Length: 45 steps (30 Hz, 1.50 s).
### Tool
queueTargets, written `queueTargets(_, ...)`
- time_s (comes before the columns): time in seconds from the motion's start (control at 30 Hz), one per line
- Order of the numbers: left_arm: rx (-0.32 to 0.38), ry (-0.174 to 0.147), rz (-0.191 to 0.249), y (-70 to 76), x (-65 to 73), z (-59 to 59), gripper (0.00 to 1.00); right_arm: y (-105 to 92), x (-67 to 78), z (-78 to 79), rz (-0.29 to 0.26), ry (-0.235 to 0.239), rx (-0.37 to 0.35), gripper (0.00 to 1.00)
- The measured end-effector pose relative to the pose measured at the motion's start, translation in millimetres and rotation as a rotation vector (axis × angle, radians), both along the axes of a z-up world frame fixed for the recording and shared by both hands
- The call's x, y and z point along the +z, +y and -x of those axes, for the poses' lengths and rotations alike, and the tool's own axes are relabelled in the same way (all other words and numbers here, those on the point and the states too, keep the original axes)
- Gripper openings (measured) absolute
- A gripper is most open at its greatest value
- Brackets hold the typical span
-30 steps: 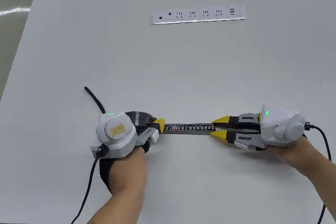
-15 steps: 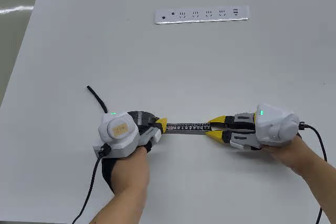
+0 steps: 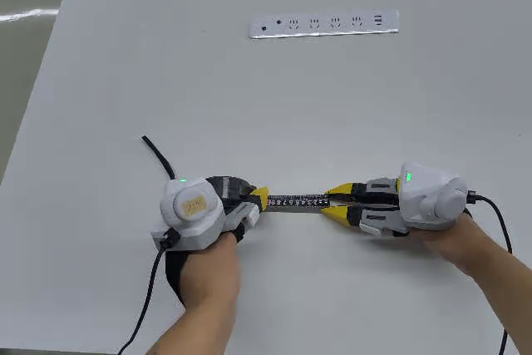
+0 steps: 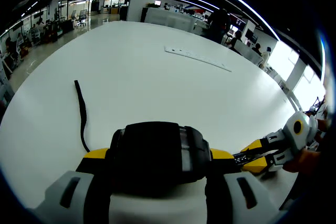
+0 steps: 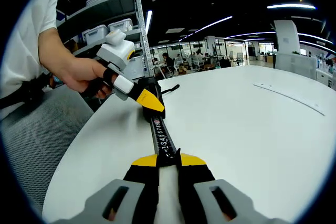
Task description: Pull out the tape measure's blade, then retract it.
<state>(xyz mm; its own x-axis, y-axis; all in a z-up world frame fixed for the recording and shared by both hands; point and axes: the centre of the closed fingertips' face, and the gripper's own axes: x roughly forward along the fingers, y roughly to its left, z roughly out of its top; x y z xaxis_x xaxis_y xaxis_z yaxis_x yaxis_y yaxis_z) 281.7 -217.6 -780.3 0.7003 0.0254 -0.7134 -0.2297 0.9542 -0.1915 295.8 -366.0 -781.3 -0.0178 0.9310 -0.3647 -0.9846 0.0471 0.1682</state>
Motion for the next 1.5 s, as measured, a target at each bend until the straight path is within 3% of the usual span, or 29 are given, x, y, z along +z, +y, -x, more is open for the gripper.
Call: queueTargets(1.5,0.01,-0.005,0.028,0.1,1.2,0.0,0.71,44.7,1.1,7.5,-0.01,0.016,0.043,0.12)
